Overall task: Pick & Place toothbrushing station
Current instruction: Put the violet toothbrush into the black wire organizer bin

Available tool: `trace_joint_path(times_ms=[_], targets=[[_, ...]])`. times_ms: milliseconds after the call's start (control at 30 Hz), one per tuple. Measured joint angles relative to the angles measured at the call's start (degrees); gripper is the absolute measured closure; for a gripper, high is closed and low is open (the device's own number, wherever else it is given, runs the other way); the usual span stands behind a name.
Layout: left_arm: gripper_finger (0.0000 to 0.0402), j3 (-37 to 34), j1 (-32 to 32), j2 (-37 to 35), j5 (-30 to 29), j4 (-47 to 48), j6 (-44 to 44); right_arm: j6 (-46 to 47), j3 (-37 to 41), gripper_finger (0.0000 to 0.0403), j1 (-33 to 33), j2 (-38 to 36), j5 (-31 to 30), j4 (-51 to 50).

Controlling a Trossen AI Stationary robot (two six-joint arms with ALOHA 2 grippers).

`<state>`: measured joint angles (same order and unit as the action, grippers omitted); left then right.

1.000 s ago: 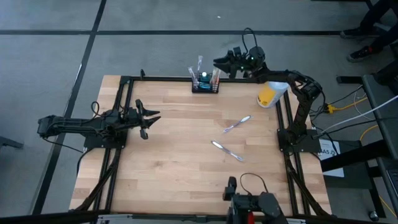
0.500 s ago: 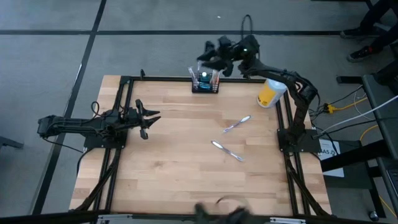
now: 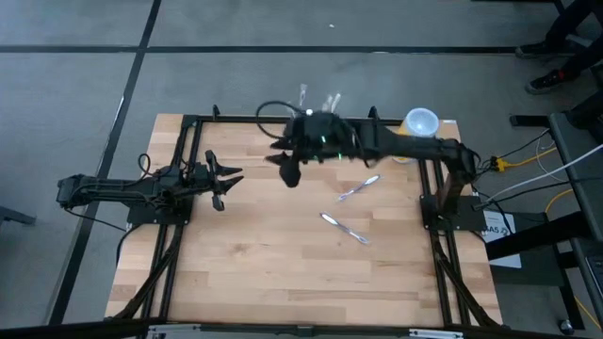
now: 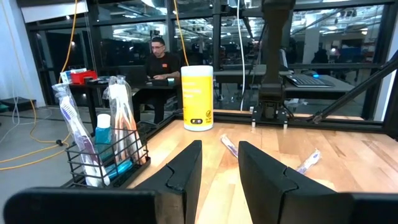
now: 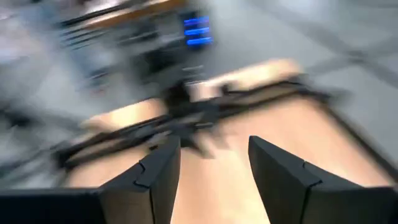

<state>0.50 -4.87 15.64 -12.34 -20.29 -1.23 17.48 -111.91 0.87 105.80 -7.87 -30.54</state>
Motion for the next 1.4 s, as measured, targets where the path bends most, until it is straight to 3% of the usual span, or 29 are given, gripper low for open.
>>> trace_joint_path(times_ms=[133, 233, 333, 500, 733, 867, 1033, 1400], targets=[[0.0302, 0.01, 0.01, 0.0, -0.02, 0.0, 0.0, 21.53, -0.06, 0.0211, -8.15, -1.12, -29.34, -18.38], [0.0302, 0.0, 0.01, 0.0, -0.02, 0.02, 0.0, 41.35, 0.11, 0.0211, -12.89, -1.19, -38.77, -31.43], [0.0302, -0.01, 0.0, 0.0, -0.01, 0.02, 0.0, 58.82, -0.01, 0.0211, -15.77, -1.57, -41.69, -42.58], [0.0302, -0.01, -0.01, 0.0, -0.02, 0.0, 0.0, 84.61, 2.0, 0.0223, -17.49, -0.42, -37.5, -58.32], [0.0302, 0.0, 0.0, 0.0, -0.02, 0.0, 0.0, 109.81, 12.47, 0.0255, -15.82, -0.24, -27.32, -56.76], [0.0302, 0.0, 0.0, 0.0, -0.02, 0.01, 0.0, 108.72, 16.85, 0.027, -12.09, -0.22, -18.0, -48.06], [0.0302, -0.01, -0.01, 0.0, -0.02, 0.0, 0.0, 102.56, 20.58, 0.0284, -7.74, -0.21, -12.61, -37.13], [0.0302, -0.01, -0.01, 0.0, -0.02, 0.0, 0.0, 94.07, 29.44, 0.0296, -1.26, -0.26, -2.16, -37.05]])
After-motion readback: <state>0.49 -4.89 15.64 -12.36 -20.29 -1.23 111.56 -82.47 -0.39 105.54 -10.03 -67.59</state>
